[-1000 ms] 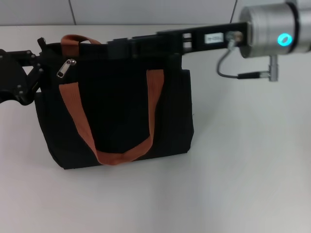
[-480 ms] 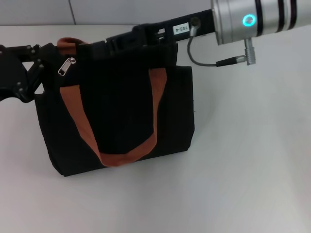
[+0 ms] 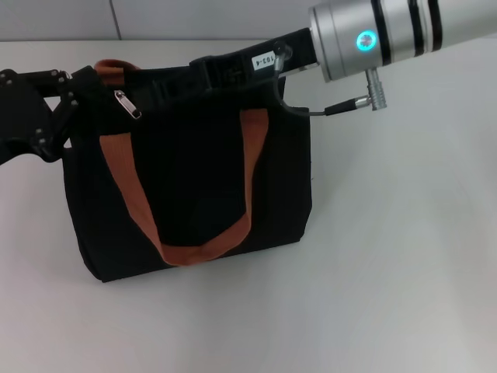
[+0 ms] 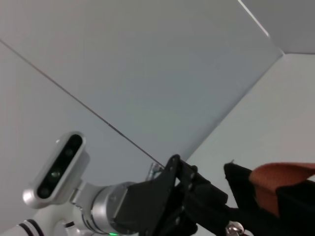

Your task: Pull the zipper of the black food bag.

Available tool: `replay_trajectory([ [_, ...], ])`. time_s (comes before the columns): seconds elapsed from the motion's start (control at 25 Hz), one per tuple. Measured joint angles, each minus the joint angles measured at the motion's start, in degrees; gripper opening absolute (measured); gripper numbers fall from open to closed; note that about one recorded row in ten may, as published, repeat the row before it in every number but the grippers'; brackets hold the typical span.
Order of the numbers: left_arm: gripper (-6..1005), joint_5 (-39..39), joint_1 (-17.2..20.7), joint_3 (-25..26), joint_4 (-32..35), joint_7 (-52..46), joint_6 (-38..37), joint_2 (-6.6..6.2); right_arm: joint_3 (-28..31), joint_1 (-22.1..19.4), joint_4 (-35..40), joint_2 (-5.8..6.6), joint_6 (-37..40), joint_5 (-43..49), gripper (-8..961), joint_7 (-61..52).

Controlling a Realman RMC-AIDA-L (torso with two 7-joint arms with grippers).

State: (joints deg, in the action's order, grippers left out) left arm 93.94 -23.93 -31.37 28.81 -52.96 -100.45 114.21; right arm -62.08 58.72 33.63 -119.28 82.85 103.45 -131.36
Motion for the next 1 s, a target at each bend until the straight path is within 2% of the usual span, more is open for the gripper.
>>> replay_trajectory([
  [0.6, 28, 0.0, 0.3, -0.1, -0.1, -0.2, -0.1, 0.05, -4.4, 2.4, 0.1, -0.26, -5.0, 0.0, 381, -0.4],
  [1.0, 28, 0.0, -0.8, -0.3, -0.3, -0.4, -0.4, 0.11, -6.9, 4.0, -0.1, -0.45, -6.4, -0.4, 381, -0.5],
])
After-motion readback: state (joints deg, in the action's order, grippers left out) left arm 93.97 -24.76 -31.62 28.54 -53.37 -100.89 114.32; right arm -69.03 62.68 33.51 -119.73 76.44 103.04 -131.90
